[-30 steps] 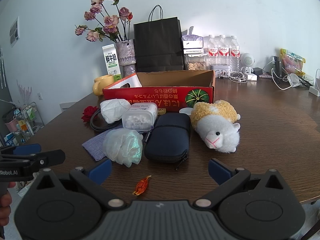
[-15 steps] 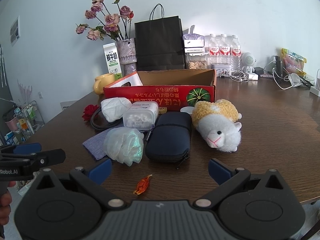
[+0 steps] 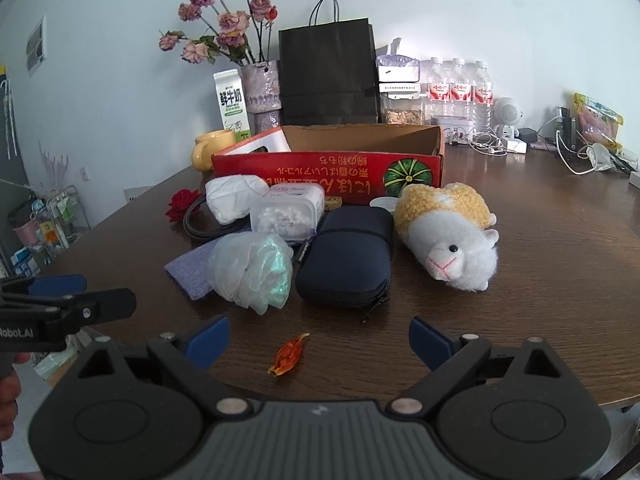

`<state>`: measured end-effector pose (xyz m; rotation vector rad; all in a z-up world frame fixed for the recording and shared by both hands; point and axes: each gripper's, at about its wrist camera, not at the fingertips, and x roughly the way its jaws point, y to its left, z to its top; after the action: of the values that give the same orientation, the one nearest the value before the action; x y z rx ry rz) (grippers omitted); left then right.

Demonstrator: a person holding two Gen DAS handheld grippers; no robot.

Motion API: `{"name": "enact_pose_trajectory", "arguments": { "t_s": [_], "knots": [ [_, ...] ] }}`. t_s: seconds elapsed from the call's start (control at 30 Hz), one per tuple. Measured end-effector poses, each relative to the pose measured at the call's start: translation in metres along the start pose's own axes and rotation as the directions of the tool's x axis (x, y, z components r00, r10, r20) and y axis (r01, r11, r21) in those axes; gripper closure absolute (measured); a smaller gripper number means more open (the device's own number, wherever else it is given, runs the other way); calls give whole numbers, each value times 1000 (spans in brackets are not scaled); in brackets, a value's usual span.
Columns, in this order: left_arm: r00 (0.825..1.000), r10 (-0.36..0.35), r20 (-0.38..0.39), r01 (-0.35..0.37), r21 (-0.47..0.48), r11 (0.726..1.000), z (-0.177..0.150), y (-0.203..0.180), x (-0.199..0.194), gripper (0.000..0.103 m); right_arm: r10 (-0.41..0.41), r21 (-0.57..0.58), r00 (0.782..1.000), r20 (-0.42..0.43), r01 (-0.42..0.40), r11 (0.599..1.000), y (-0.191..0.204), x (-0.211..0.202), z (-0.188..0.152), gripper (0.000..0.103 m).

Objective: Organize objects

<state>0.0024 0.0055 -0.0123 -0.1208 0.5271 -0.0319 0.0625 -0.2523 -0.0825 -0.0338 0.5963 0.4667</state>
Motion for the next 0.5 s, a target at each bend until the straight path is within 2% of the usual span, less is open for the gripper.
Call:
{"name": "enact_pose_trajectory", "arguments": {
  "t_s": [0.17, 0.27, 0.37, 0.43, 0.5],
  "knots": [
    [1000, -16, -4, 16, 15, 1000, 2, -6, 11, 0, 11, -35, 1000, -15, -11, 999, 6, 9, -2, 19],
    [1000, -24, -4, 24, 19, 1000, 2, -8, 16, 0, 18, -50, 1000, -26, -19, 999, 8, 13, -4, 29],
    [999, -32, -7, 32, 23, 999, 2, -11, 20, 0, 24, -58, 999, -40, -26, 998, 8, 16, -6, 42],
    [999, -38, -7, 38, 26, 999, 3, -12, 22, 0, 29, -65, 998, -50, -32, 997, 9, 18, -7, 57],
    [999, -41, -6, 41, 29, 999, 4, -14, 24, 0, 23, -87, 999, -47, -27, 996, 11, 18, -9, 63]
  ]
}}
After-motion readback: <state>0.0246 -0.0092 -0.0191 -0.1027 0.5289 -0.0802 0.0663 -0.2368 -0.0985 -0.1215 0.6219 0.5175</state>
